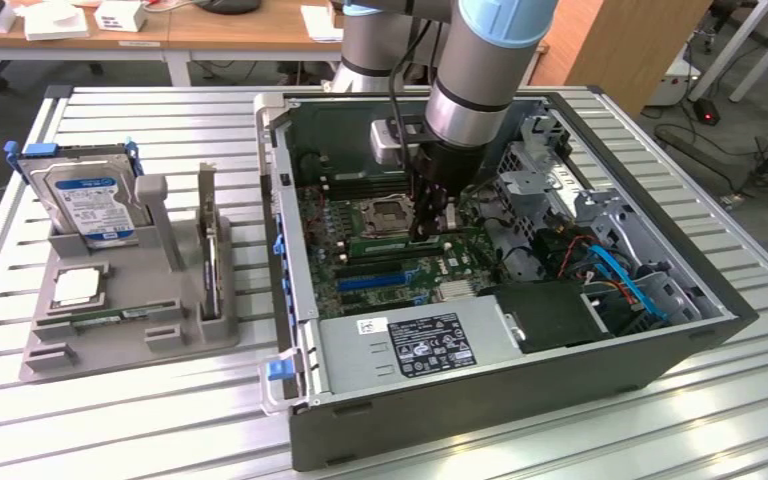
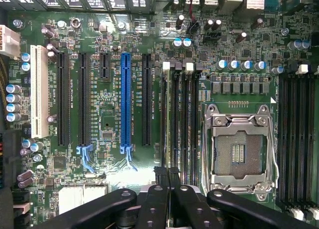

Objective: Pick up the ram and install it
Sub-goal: 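Insert the ram into the slot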

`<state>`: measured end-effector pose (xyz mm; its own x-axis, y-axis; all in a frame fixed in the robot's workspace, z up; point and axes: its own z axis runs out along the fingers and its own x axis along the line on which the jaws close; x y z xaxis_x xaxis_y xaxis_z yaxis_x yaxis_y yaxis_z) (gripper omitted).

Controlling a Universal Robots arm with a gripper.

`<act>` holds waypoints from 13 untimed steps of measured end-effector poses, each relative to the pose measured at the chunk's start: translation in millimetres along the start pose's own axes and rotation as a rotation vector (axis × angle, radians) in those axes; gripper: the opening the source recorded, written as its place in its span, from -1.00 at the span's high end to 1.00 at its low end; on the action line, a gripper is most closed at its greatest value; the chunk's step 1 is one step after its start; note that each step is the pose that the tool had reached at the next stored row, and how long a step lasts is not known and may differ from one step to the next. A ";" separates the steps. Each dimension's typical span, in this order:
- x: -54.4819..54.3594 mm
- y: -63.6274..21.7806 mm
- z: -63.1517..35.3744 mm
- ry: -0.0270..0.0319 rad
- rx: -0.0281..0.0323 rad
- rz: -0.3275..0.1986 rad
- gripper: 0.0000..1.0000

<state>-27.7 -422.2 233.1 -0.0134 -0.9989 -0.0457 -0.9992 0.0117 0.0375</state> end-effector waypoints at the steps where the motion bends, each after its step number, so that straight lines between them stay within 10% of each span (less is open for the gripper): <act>1: -0.1 0.0 0.4 -0.0003 0.0001 0.000 0.80; 13: -1.8 0.0 0.8 0.0002 -0.0001 0.000 0.80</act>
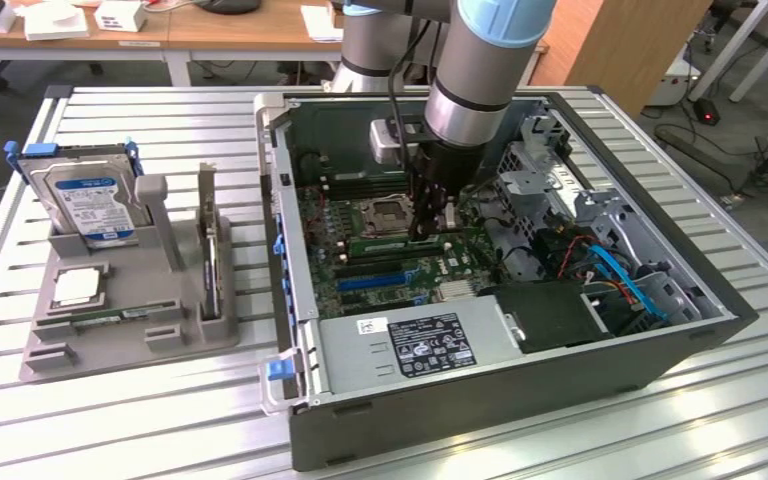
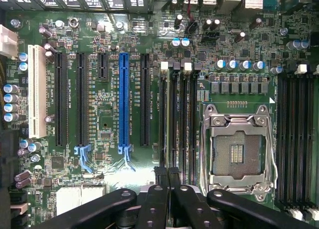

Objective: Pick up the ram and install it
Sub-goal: 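Insert the ram into the slot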

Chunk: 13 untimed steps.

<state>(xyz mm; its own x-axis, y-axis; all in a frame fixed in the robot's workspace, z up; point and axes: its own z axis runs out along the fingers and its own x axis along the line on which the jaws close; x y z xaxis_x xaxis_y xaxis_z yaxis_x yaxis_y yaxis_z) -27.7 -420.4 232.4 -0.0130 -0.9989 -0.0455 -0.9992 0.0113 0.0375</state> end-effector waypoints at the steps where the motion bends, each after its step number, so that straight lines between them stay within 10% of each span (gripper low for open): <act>1: 0.0 0.0 0.0 0.0001 -0.0002 0.000 0.80; 13: 0.0 -0.7 -0.2 0.0004 -0.0065 -0.007 0.80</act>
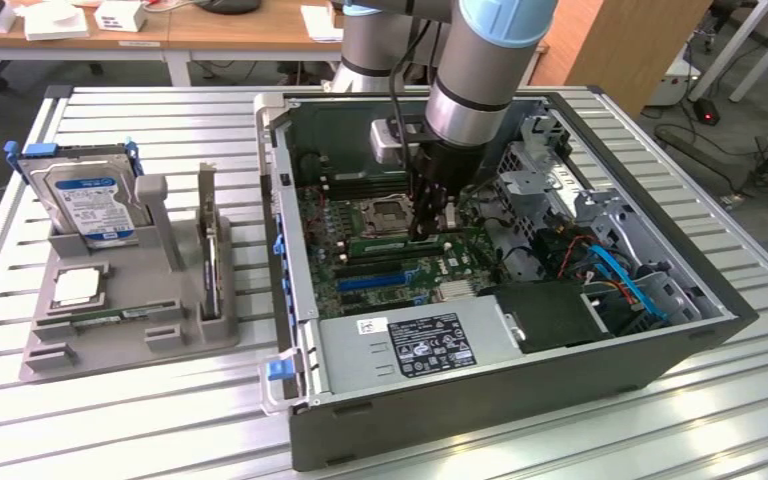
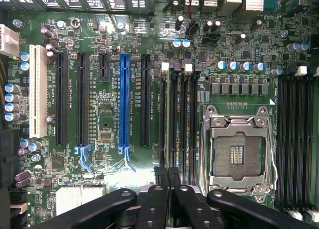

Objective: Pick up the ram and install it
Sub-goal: 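Insert the ram into the slot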

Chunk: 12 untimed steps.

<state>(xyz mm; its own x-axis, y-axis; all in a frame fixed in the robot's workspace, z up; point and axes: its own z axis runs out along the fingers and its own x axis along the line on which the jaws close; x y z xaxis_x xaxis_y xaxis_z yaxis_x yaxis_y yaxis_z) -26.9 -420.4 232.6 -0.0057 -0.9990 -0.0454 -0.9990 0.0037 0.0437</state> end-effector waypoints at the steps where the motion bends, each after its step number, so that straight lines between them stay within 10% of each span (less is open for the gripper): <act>1: 0.0 0.0 0.0 0.0001 0.0000 0.000 0.80; 12: -0.1 -0.1 -2.4 0.0003 -0.0003 -0.007 0.80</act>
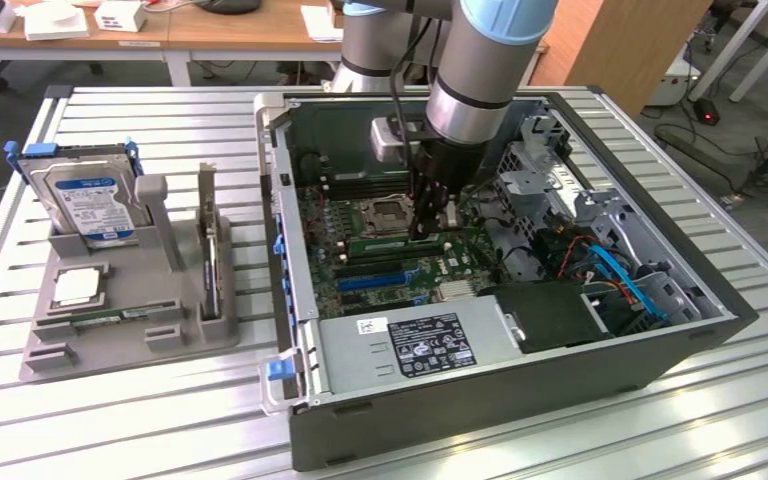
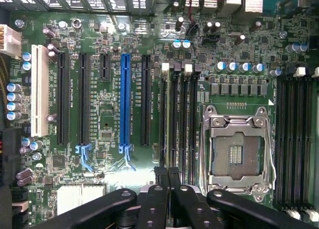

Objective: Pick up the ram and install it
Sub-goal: 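Insert the ram into the slot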

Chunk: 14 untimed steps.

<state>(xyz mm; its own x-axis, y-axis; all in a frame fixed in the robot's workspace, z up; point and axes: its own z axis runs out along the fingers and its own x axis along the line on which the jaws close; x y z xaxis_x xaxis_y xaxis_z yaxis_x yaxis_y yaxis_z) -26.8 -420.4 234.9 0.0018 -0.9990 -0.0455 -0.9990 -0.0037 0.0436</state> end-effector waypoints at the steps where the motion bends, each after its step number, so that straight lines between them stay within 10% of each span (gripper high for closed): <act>1: 0.0 0.0 -0.1 0.0003 -0.0003 -0.004 0.80; 14: 0.5 0.1 -0.1 -0.0002 0.0004 0.012 0.80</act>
<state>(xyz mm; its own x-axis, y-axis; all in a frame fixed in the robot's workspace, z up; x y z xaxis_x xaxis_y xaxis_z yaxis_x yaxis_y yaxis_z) -26.9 -420.9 235.0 -0.0105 -0.9989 -0.0451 -0.9990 0.0085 0.0437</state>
